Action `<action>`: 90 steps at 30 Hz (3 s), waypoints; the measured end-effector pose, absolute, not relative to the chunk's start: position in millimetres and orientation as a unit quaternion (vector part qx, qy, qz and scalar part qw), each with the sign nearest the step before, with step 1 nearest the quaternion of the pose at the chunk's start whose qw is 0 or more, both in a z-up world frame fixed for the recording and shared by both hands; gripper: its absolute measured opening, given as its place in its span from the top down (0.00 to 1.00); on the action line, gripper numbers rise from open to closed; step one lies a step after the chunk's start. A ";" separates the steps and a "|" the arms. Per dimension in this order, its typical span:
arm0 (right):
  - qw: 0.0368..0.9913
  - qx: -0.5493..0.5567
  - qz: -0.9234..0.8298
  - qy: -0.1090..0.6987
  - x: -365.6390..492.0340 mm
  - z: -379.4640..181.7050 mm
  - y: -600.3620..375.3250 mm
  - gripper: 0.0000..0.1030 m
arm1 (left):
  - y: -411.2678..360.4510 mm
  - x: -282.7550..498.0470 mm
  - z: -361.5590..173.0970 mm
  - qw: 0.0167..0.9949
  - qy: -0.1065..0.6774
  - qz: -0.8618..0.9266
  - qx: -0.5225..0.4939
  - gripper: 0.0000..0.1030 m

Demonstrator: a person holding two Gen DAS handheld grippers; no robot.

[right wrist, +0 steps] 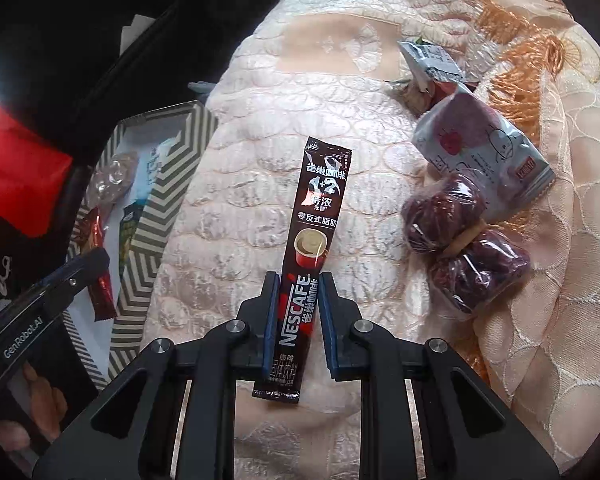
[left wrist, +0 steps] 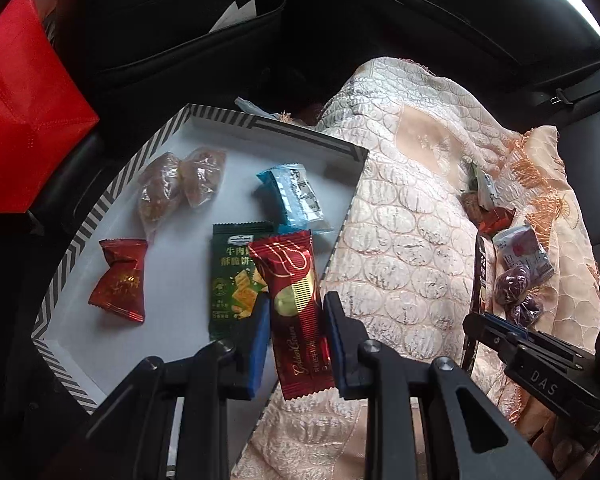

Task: Organize snacks
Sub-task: 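Grasp the red candy bar with the left tool while the right tool grasps the Nescafe stick, then carry the candy bar and Nescafe stick into the tray and open both tools, then move both tools back over the snacks on the cloth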

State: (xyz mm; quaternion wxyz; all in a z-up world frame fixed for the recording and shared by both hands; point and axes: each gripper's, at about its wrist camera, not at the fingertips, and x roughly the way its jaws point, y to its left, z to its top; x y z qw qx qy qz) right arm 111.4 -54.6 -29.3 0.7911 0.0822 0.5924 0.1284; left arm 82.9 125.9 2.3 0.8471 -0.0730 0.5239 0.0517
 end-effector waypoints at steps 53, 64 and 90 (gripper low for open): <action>0.736 -0.040 0.258 0.625 123.1 -43.6 158.1 0.82 | 257.0 43.6 -34.0 0.822 0.534 0.149 -0.130 0.72; 0.725 -0.043 0.253 0.640 125.1 -63.8 172.8 0.82 | 257.4 47.0 -40.6 0.817 0.541 0.154 -0.129 0.72; 0.747 -0.038 0.263 0.610 102.9 -30.6 146.4 0.77 | 246.0 40.6 -24.8 0.823 0.530 0.169 -0.114 0.26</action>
